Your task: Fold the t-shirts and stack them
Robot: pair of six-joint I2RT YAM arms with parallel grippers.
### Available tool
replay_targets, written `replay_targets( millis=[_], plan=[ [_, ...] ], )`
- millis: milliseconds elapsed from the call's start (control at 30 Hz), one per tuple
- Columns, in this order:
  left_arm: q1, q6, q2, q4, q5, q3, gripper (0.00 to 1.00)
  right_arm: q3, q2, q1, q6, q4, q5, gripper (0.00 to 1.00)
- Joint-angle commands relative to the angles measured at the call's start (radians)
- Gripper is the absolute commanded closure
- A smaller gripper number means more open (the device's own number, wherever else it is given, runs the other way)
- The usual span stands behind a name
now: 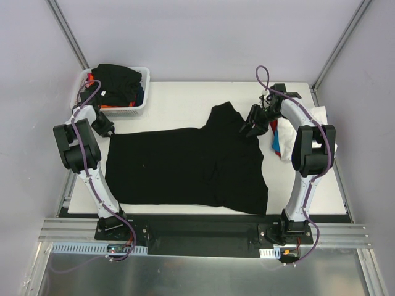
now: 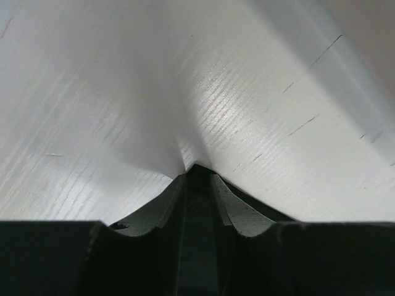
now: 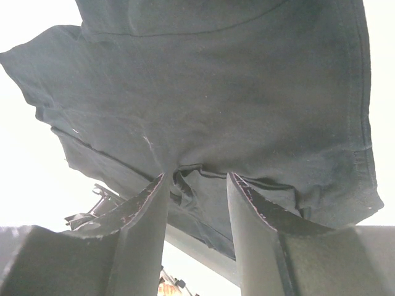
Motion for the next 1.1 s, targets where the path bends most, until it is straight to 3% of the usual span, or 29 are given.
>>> replay_targets(
  millis=[0, 733, 1067],
  plan=[
    [0.008, 0.051, -0.001, -0.086, -0.112, -0.016, 0.77, 0.039, -0.053, 0.007, -0.018, -0.036, 0.007, 0.55],
    [-0.009, 0.040, -0.090, -0.109, -0.124, 0.062, 0.76, 0.039, -0.040, 0.030, -0.005, -0.030, 0.007, 0.55],
    [-0.003, 0.044, -0.051, -0.129, -0.140, 0.059, 0.75, 0.035, -0.040, 0.036, -0.002, -0.024, 0.011, 0.55]
  ],
)
